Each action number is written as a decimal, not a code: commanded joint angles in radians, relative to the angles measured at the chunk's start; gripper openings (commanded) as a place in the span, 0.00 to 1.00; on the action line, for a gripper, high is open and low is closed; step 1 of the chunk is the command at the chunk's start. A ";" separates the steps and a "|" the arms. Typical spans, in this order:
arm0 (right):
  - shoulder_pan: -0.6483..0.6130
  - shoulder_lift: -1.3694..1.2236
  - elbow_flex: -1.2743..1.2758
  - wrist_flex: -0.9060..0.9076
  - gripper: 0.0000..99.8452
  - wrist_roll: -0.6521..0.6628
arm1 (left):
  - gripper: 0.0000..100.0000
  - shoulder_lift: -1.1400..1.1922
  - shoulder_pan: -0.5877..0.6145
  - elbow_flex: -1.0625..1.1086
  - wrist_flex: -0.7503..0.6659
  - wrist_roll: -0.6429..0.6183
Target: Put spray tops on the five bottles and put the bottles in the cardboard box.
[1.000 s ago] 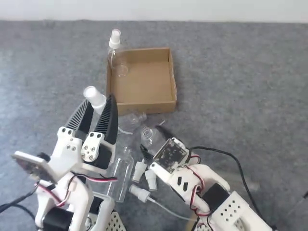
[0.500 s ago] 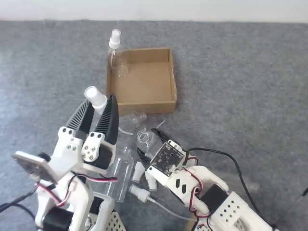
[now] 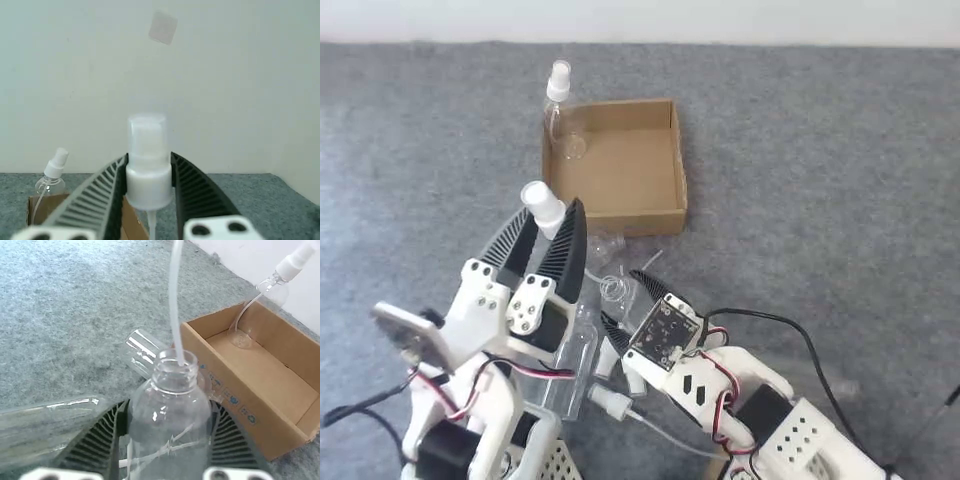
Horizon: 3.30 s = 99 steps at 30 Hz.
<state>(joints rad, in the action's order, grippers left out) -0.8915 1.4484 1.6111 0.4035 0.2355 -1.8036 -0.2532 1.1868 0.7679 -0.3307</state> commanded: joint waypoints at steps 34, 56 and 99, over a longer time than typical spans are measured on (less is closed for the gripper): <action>0.079 0.021 -0.017 -0.033 0.11 -0.101 | 0.02 -0.017 -0.094 0.143 -0.031 0.034; 0.085 0.021 -0.020 -0.031 0.11 -0.100 | 0.12 -0.017 -0.086 0.209 0.002 0.035; 0.085 0.117 -0.017 -0.031 0.11 -0.098 | 0.22 -0.018 0.290 0.104 0.091 0.029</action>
<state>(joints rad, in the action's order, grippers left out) -0.8193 1.4868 1.6111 0.3867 0.1450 -1.8036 0.0307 1.3265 0.8646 -0.3015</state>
